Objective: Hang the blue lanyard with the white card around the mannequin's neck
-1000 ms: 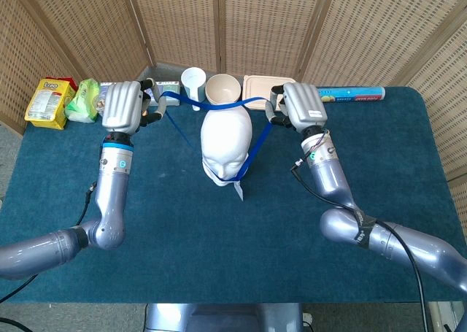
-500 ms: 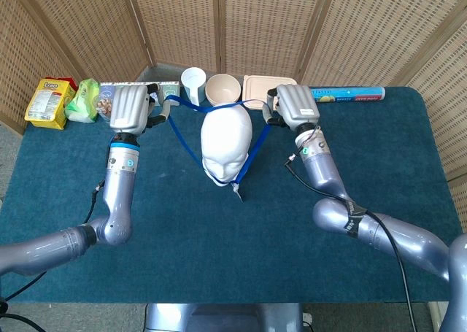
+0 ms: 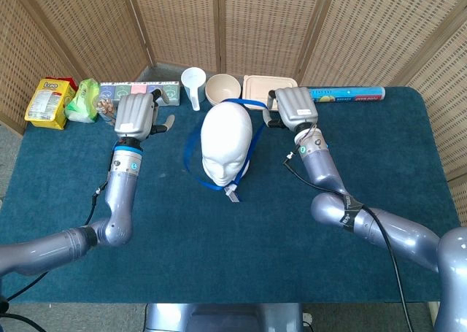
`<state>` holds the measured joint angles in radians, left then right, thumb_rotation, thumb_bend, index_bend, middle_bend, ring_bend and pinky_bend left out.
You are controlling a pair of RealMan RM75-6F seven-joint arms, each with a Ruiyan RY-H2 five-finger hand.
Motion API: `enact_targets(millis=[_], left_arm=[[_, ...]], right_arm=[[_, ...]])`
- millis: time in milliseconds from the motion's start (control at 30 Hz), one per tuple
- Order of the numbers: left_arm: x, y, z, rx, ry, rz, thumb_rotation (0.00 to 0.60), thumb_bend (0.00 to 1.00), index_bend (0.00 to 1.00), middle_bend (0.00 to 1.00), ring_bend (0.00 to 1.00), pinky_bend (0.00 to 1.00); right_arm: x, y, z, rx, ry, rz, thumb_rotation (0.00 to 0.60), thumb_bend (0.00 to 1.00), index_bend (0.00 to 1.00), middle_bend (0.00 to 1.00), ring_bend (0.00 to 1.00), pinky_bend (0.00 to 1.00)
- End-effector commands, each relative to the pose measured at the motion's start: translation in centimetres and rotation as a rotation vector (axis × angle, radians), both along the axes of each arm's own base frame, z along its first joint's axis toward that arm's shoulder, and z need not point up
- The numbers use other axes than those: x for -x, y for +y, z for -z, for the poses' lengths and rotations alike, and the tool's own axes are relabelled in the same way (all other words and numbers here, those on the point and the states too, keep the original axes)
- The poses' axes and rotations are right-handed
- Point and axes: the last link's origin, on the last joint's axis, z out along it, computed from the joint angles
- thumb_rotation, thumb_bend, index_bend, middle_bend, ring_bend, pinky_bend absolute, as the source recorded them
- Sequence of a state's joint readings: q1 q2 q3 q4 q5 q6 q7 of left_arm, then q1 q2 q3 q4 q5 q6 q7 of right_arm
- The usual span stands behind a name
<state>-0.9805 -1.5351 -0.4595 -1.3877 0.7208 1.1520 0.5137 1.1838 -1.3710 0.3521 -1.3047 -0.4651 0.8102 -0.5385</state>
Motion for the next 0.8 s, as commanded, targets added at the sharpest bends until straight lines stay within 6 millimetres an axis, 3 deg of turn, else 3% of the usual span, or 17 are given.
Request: enact_targets(millis=[33, 200, 400, 467, 800], left_arm=[[0.2, -0.1, 0.0, 0.011, 0.007, -0.004, 0.52, 0.24, 0.32, 0.6, 0.55, 0.73], [0.2, -0.2, -0.2, 0.021, -0.005, -0.003, 0.52, 0.22, 0.31, 0.51, 0.44, 0.56], [0.8, -0.7, -1.0, 0.029, -0.026, -0.001, 0.52, 0.2, 0.3, 0.48, 0.4, 0.48], [1.2, -1.1, -1.3, 0.037, -0.032, -0.001, 0.518, 0.2, 0.3, 0.48, 0.39, 0.46], [5.6, -4.6, -2.7, 0.043, -0.046, 0.001, 0.525, 0.21, 0.3, 0.48, 0.39, 0.46]], right_arm=[[0.1, 0.1, -0.1, -0.004, 0.017, 0.002, 0.338, 0.51, 0.4, 0.76, 1.0, 1.0], [0.0, 0.3, -0.3, -0.016, 0.011, 0.002, 0.304, 0.48, 0.4, 0.65, 0.85, 0.95], [0.0, 0.9, -1.2, -0.043, -0.084, 0.011, 0.28, 0.46, 0.39, 0.52, 0.62, 0.68], [0.2, 1.1, -1.8, -0.041, -0.119, 0.009, 0.278, 0.46, 0.39, 0.5, 0.58, 0.64], [2.3, 3.6, -4.5, 0.011, -0.285, -0.049, 0.282, 0.46, 0.41, 0.49, 0.57, 0.61]])
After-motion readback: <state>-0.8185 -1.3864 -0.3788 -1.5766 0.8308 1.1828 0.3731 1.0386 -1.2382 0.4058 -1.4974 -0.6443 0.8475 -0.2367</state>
